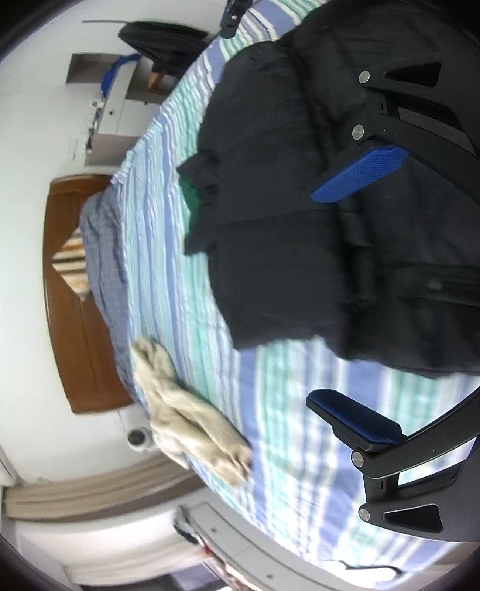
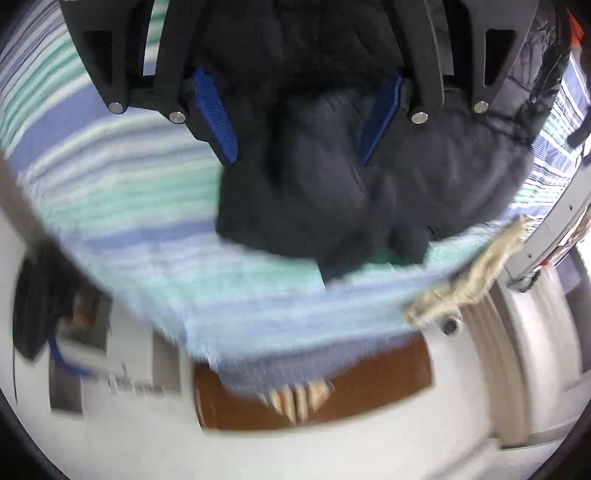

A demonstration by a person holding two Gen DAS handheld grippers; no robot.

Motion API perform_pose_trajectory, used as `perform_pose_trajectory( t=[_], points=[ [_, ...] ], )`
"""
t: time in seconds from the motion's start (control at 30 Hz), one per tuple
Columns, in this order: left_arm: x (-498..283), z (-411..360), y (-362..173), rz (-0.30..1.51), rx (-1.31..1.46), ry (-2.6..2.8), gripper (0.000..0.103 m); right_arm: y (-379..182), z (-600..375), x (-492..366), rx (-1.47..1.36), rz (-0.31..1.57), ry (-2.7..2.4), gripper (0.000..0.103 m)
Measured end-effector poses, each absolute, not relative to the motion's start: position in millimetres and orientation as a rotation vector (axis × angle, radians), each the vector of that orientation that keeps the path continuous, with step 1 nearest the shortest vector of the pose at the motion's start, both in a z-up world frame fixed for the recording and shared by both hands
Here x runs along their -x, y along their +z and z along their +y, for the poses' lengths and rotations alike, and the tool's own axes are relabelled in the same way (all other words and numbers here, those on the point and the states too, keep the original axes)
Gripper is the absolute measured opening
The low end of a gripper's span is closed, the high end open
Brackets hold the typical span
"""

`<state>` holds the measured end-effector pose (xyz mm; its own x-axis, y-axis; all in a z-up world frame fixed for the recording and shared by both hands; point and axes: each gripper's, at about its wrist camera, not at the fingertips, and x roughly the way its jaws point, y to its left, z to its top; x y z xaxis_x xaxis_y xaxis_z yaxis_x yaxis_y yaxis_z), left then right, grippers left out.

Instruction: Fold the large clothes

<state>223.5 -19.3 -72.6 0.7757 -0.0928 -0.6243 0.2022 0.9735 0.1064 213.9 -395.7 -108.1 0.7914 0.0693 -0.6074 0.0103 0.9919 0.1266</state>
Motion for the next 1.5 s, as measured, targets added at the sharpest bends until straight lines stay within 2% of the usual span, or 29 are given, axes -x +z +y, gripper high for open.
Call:
perform_pose_trajectory(
  t=[0.1, 0.13, 0.17, 0.2, 0.27, 0.37, 0.6, 0.67, 0.8, 0.87, 0.97, 1.1, 1.2, 1.3, 1.5],
  points=[
    [-264.4, -35.2, -93.9, 0.727, -0.169, -0.196, 0.083, -107.7, -373.6, -235.2, -0.087, 0.690, 0.122, 0.069],
    [-273.1, -38.2, -101.7, 0.755, -0.169, -0.194, 0.073, -113.7, -367.3, -245.1, -0.083, 0.715, 0.139, 0.067],
    [-284.0, -41.6, -117.0, 0.801, -0.170, -0.186, 0.062, -127.6, -362.4, -258.4, -0.080, 0.759, 0.144, 0.060],
    [-293.6, -43.9, -136.9, 0.858, -0.181, -0.170, 0.059, -140.2, -360.4, -267.8, -0.082, 0.797, 0.136, 0.056],
    [-298.4, -44.4, -161.2, 0.890, -0.187, -0.171, 0.059, -172.9, -360.8, -281.9, -0.111, 0.882, 0.128, 0.052],
    [-294.8, -44.3, -176.7, 0.873, -0.192, -0.171, 0.059, -199.0, -364.3, -285.4, -0.151, 0.904, 0.134, 0.052],
    [-293.2, -43.7, -157.4, 0.903, -0.202, -0.173, 0.061, -207.7, -364.0, -279.7, -0.171, 0.903, 0.132, 0.052],
    [-292.7, -40.1, -136.0, 0.862, -0.157, -0.208, 0.072, -208.6, -365.5, -277.9, -0.184, 0.894, 0.134, 0.052],
    [-309.1, -44.4, -108.5, 0.789, -0.105, -0.226, 0.078, -211.6, -364.0, -279.4, -0.189, 0.881, 0.130, 0.052],
    [-330.9, -49.2, -116.5, 0.815, -0.092, -0.215, 0.078, -212.6, -364.8, -278.8, -0.195, 0.876, 0.132, 0.052],
    [-359.1, -49.4, -155.8, 0.929, -0.065, -0.179, 0.078, -214.1, -365.7, -278.5, -0.207, 0.869, 0.137, 0.052],
    [-364.5, -50.1, -177.5, 0.931, -0.059, -0.177, 0.078, -215.1, -364.7, -275.2, -0.188, 0.861, 0.129, 0.052],
    [-365.7, -53.3, -169.4, 0.954, -0.081, -0.173, 0.077, -216.5, -364.7, -274.3, -0.187, 0.855, 0.127, 0.052],
    [-355.8, -56.1, -146.5, 0.945, -0.084, -0.178, 0.072, -216.3, -366.2, -273.4, -0.200, 0.851, 0.131, 0.052],
    [-383.3, -58.3, -118.4, 0.886, 0.015, -0.188, 0.079, -216.3, -367.2, -271.6, -0.210, 0.842, 0.134, 0.052]
  ],
)
